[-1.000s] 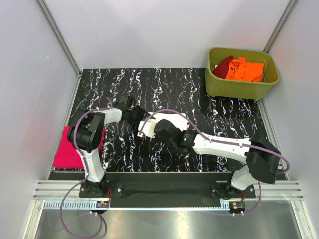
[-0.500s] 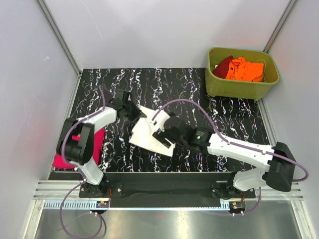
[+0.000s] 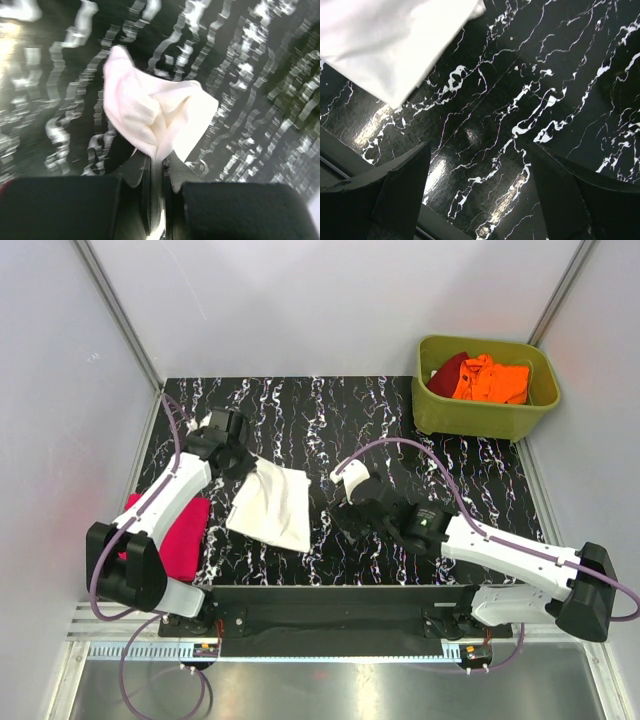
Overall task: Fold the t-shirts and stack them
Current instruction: Neatly place the folded tshirt to the corner
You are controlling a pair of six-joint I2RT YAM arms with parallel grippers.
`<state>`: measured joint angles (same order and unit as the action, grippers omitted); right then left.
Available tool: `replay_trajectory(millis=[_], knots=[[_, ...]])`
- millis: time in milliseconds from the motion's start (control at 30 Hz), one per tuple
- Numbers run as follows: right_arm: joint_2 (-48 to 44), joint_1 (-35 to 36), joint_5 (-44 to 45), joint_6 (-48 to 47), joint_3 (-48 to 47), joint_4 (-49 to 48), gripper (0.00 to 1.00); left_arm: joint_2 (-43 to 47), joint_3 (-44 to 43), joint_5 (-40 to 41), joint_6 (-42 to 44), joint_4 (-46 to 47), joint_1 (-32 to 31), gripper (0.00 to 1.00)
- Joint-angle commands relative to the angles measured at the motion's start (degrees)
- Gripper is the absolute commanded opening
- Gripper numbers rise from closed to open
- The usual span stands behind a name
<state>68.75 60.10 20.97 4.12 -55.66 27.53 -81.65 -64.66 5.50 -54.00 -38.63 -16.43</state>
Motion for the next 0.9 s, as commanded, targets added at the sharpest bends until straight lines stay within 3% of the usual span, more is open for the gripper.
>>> replay_trajectory(millis=[0,233,500,867], knots=[[-1.78,-0.24,-1.28,2.56,0.73,-0.28,0.87,2.28,-7.84,11.19,-1.37,-10.66,0.87,0.0],[-3.53,-0.24,-0.84,-0.86,3.01,-0.55,0.87,2.89,-11.98,17.0,-1.81,-18.84,7.36,0.0],[-4.85,-0.33,-1.9,-0.43,3.63,-0.11,0.87,3.6,-14.7,21.74,3.1,-17.53,13.25,0.0],[-5.91,-0.33,-1.29,-1.4,2.75,2.44,0.87,-3.16,-24.1,28.52,5.48,-17.8,18.18,0.0]])
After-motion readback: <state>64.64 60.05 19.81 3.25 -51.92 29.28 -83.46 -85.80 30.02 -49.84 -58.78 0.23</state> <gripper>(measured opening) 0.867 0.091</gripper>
